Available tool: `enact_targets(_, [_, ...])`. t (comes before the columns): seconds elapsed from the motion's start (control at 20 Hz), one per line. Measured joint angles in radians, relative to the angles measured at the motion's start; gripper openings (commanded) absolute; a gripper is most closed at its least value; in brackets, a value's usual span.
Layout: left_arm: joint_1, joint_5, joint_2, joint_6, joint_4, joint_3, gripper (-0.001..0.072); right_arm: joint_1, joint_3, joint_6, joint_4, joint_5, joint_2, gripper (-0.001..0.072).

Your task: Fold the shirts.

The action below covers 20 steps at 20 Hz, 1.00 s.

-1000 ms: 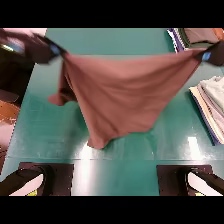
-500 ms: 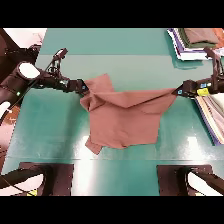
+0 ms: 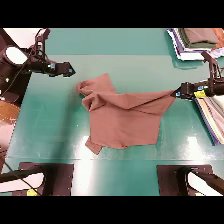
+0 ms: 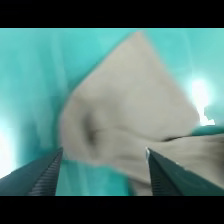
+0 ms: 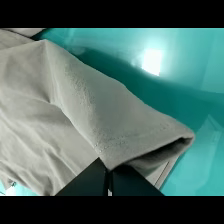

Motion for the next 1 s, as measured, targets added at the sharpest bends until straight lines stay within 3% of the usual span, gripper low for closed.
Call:
enact_targets(0.45, [0.068,-0.081,-0.306,0.127,-0.269,0.013,0.0619,0.0,-0.001,0.001,0.0,-0.033,0.0,0.0017])
enact_targets(0.5, [0.06,-0.068,-0.319,0.137,-0.286,0.013,0.0544,0.0,-0.001,0.001,0.0,-0.036,0.0,0.0017])
enact_targets(0.6, [0.042,-0.037,-0.338,0.148,-0.313,0.016,0.0062,0.0,-0.001,0.001,0.0,-0.039,0.0,0.0017])
enact_targets(0.65, [0.037,-0.028,-0.344,0.152,-0.324,0.019,0.0027,0.0,-0.001,0.001,0.0,-0.04,0.0,0.0017])
enact_targets(1.0, [0.069,-0.123,-0.263,0.156,-0.352,0.171,0.0026,-0.002,0.09,0.001,-0.002,-0.08,0.0,0.0017])
